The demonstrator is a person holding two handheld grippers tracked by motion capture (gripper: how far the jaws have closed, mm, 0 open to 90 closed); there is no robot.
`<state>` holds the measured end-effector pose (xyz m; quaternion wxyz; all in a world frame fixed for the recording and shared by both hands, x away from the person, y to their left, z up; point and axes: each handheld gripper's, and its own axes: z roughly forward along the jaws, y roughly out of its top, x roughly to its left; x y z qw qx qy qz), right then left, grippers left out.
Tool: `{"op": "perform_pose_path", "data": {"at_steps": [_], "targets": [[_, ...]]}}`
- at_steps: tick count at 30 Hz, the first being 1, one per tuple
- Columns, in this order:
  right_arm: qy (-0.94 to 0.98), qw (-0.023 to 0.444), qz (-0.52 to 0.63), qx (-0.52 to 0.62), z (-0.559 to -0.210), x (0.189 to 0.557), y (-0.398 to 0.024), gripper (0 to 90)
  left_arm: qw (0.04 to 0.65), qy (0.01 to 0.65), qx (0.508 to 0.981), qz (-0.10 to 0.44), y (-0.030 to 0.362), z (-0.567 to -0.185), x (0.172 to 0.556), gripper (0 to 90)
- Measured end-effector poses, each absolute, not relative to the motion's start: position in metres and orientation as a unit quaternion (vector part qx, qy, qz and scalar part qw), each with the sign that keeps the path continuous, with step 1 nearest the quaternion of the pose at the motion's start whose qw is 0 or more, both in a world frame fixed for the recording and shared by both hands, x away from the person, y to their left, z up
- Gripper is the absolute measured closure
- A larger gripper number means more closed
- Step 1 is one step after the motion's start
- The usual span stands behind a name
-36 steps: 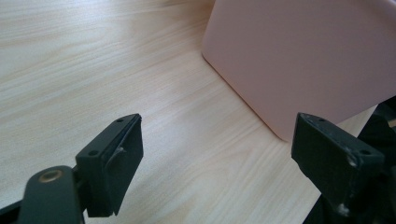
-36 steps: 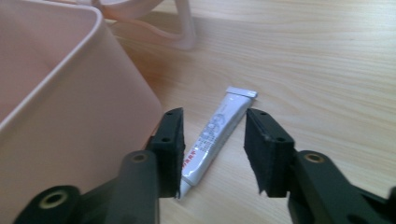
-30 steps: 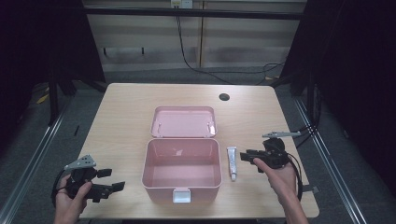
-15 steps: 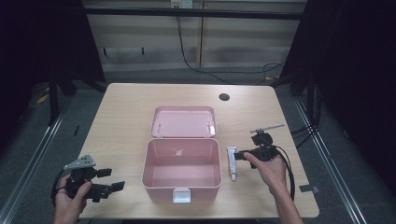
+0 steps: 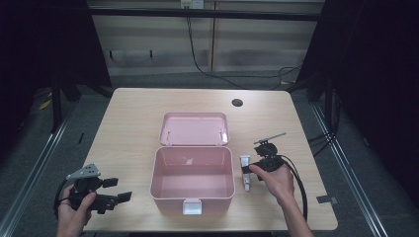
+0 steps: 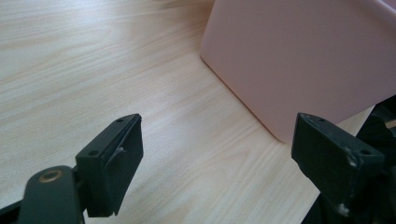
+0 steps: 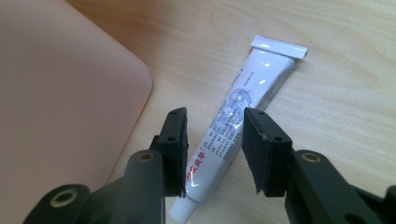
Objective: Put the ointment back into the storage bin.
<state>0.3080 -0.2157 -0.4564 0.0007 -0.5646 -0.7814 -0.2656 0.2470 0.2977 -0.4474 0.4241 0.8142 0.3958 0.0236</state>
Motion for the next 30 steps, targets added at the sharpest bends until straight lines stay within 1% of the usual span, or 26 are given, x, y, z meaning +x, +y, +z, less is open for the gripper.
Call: {"op": "perform_pose_path", "data": {"at_steps": [2,20,25,26,30], "targets": [[-0.781,-0.002,-0.258,-0.569,-0.460,0.309,-0.217,63.5,0.425,0.395,0.814,0.023,0.298,-0.447,0.247,16.8],[-0.788,-0.017,-0.230,-0.570,-0.472,0.312,-0.206,62.7,0.425,0.395,0.814,0.022,0.298,-0.447,0.247,16.7],[-0.796,-0.028,-0.210,-0.567,-0.475,0.312,-0.201,66.3,0.425,0.394,0.814,0.022,0.298,-0.447,0.247,16.7],[-0.800,-0.036,-0.204,-0.562,-0.475,0.312,-0.199,67.6,0.425,0.395,0.814,0.023,0.298,-0.447,0.247,16.8],[-0.809,-0.048,-0.193,-0.554,-0.474,0.311,-0.195,68.8,0.425,0.395,0.814,0.023,0.298,-0.447,0.247,16.8]]}}
